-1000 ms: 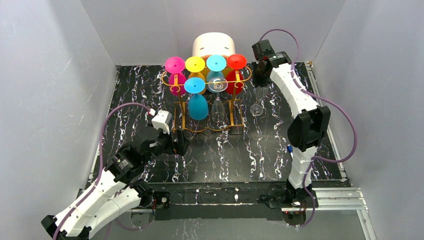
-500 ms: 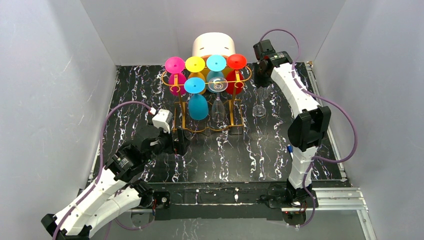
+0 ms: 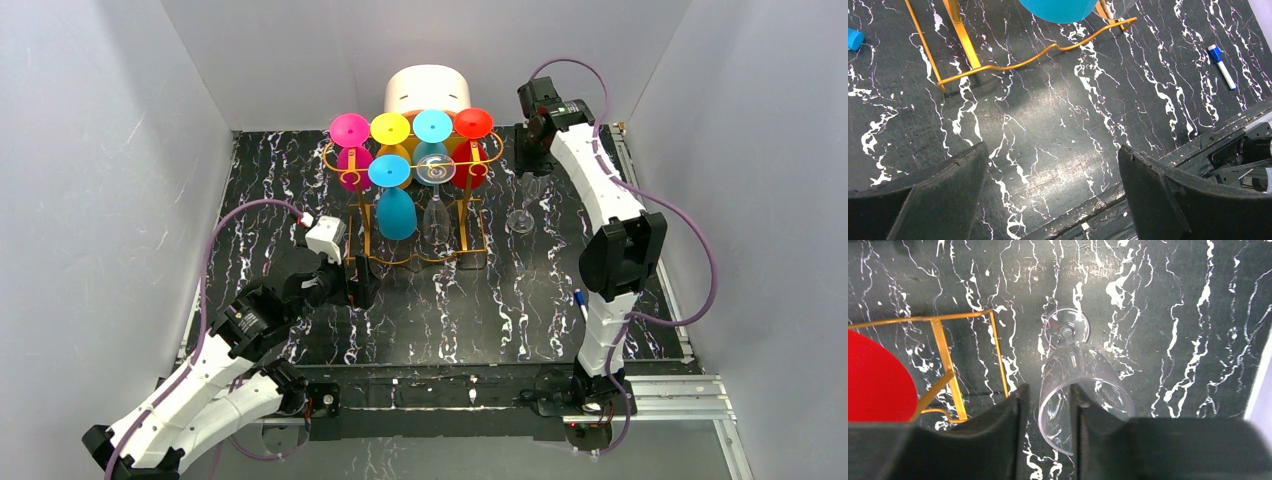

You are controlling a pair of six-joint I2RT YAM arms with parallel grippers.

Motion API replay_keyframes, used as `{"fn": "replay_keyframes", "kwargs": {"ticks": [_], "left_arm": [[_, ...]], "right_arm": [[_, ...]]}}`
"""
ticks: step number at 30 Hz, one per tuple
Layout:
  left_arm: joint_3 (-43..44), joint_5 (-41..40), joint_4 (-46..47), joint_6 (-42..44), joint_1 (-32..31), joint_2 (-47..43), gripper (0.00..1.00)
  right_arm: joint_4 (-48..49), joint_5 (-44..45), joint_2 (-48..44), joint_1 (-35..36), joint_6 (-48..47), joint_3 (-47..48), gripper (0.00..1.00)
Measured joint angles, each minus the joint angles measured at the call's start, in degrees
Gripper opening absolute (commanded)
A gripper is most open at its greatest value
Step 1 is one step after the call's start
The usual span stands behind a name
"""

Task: Take the wine glass off the wine glass rack
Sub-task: Place the wine glass at the center of the board, then pick up the wine glass from the wine rack.

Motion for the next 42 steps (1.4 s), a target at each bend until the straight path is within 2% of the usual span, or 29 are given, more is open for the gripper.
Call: {"fn": "replay_keyframes", "kwargs": {"ticks": [6, 9, 13, 17, 20, 24, 27, 29, 31, 34, 42], "left_arm": [[0.0, 0.0, 0.0, 0.0, 0.0, 0.1, 0.98], [0.4, 0.1, 0.0, 0.0, 0.0, 0.6, 0.98], [0.7, 0.0, 0.0, -0.3, 0.0, 1.4, 0.98], [0.7, -0.4, 0.0, -0.5, 0.0, 1.9, 0.98], [0.7, -1.0, 0.0, -0.7, 0.0, 2.1, 0.98], [0.7, -1.9, 0.0, -0.9, 0.0, 2.3, 0.98], [0.7, -2.8, 0.0, -1.1, 0.0, 2.5, 0.98], [0.7, -3.6, 0.0, -1.1, 0.0, 2.6, 0.98], [0.7, -4.7, -0.1, -0.9, 0.0, 2.6, 0.98], [0.7, -6.7, -1.1, -0.1, 0.0, 2.6, 0.98], [0.9, -8.8, -2.7, -0.2, 0.0, 2.6, 0.98]], "right_arm": [[-2.9, -0.1, 0.1, 0.0, -0.5, 6.0, 0.53], [-3.7, -0.5, 0.1, 0.0, -0.9, 10.9, 0.60], [-3.7, -1.1, -1.6, 0.0, -0.4, 12.6, 0.61], [1.3, -4.0, -10.2, 0.0, 2.7, 2.2, 0.64], [7.9, -7.7, -23.0, 0.0, 7.9, -13.2, 0.67], [20.0, -13.9, -42.2, 0.0, 17.0, -31.7, 0.69], [29.2, -18.0, -52.9, 0.0, 24.6, -40.1, 0.68], [35.4, -21.6, -56.7, 0.0, 29.1, -44.5, 0.67], [40.5, -26.8, -58.8, 0.0, 33.7, -47.6, 0.66], [46.0, -33.1, -56.4, 2.0, 38.8, -48.3, 0.67], [49.6, -33.1, -48.2, 14.8, 41.7, -48.4, 0.66]]}}
